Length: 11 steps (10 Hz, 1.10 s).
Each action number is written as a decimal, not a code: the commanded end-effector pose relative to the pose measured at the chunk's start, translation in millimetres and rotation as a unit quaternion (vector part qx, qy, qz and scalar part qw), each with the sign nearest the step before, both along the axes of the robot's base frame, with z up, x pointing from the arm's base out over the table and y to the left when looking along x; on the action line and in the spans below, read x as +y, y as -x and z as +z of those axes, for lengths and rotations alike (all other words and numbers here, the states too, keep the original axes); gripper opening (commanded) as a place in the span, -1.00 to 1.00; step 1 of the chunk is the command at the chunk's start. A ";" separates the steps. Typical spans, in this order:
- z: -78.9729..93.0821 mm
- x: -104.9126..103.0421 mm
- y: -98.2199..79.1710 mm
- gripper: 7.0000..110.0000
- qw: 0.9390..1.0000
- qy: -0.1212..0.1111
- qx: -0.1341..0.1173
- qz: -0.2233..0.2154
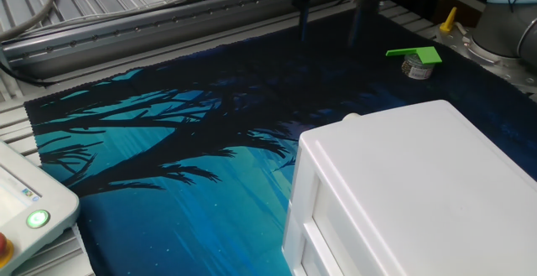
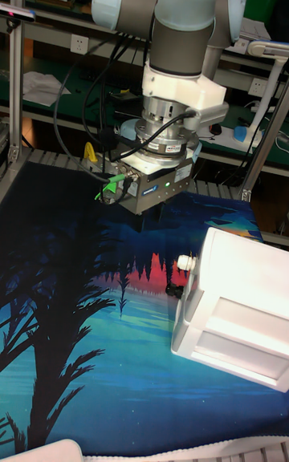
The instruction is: Grasp the handle and open the drawer
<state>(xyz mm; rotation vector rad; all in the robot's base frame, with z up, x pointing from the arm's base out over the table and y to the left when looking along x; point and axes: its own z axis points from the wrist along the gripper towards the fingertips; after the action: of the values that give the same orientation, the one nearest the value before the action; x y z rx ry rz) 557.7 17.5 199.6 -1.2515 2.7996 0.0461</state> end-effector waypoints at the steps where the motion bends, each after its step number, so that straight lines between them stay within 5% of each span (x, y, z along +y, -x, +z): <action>1: 1.5 -2.7 -5.4 -1.00 1.000 0.005 -0.012 0.019; 10: 1.1 -7.5 -2.5 -1.00 0.997 0.019 -0.009 0.078; 11: 0.9 -9.4 0.9 -0.71 0.996 0.023 -0.002 0.091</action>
<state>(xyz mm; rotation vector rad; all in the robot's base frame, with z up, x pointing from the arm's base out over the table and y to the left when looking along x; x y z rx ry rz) 559.9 9.6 199.4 -1.4311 2.7184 -0.0108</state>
